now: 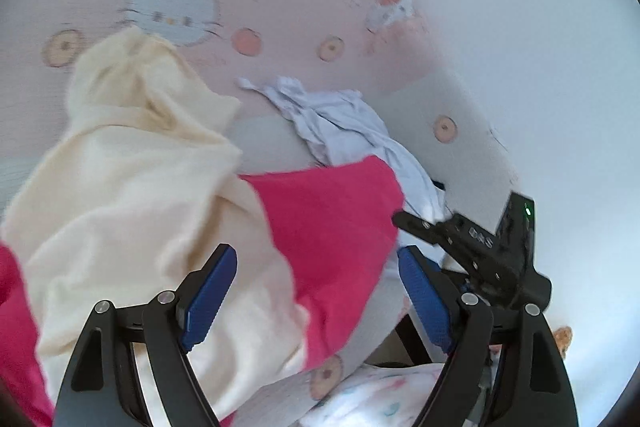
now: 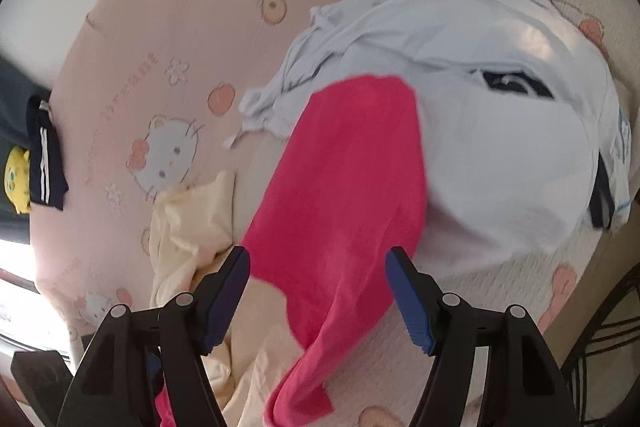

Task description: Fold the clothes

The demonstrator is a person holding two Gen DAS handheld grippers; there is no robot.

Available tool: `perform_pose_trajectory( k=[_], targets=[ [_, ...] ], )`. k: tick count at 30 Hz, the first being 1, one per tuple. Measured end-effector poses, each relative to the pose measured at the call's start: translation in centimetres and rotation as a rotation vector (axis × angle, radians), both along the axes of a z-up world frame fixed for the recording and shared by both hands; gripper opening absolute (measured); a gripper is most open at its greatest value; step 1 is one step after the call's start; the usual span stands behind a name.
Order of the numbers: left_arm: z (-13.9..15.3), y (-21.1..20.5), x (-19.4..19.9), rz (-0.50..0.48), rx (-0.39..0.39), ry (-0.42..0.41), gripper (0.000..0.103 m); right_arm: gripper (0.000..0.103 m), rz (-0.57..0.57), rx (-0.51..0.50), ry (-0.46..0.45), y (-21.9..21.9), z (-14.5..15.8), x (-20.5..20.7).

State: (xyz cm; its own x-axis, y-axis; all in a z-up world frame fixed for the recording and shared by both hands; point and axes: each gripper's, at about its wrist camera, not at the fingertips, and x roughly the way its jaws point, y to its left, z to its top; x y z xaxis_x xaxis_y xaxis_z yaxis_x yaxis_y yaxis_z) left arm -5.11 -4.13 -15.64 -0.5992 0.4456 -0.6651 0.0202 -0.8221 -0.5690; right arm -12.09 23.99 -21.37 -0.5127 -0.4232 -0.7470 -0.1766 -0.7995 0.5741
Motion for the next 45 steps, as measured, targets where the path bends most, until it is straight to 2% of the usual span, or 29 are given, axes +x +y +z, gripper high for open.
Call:
perform_pose_trajectory(
  k=[7, 11, 16, 21, 26, 28, 32, 36, 38, 43, 45],
  targets=[
    [1.7, -3.8, 3.7, 0.034, -0.115, 0.030, 0.083, 0.070, 0.061, -0.012, 0.036, -2.8, 1.0, 2.6],
    [1.6, -6.1, 6.8, 0.062, -0.108, 0.021, 0.083, 0.074, 0.100, 0.022, 0.020, -3.4, -0.3, 3.7],
    [-0.4, -9.4, 11.4, 0.155, -0.069, -0.029, 0.083, 0.074, 0.150, 0.065, 0.000, -4.3, -1.9, 5.1],
    [-2.5, -11.5, 14.8, 0.222, -0.058, -0.036, 0.083, 0.074, 0.199, 0.107, -0.019, -5.1, -3.5, 6.5],
    [-3.6, -11.7, 17.1, 0.234, -0.076, -0.044, 0.083, 0.074, 0.176, 0.067, -0.003, -4.7, -3.6, 6.7],
    [-4.1, -11.4, 17.8, 0.201, -0.056, -0.066, 0.083, 0.074, 0.181, 0.044, 0.003, -4.6, -3.6, 7.1],
    [-5.2, -10.7, 19.3, 0.138, -0.010, -0.108, 0.083, 0.074, 0.219, 0.004, -0.055, -5.2, -4.5, 8.2],
    [-7.5, -11.1, 20.5, 0.182, 0.172, -0.137, 0.083, 0.074, 0.265, 0.039, -0.061, -6.4, -4.7, 9.4],
    [-8.6, -11.3, 20.7, 0.208, 0.233, -0.161, 0.083, 0.074, 0.270, 0.071, -0.044, -6.8, -4.5, 9.9],
    [-10.4, -10.4, 20.6, 0.217, 0.258, -0.187, 0.083, 0.074, 0.301, 0.153, -0.048, -7.9, -4.8, 9.7],
    [-11.2, -10.2, 20.2, 0.236, 0.278, -0.193, 0.083, 0.074, 0.300, 0.155, -0.062, -8.1, -5.2, 9.4]
  ],
)
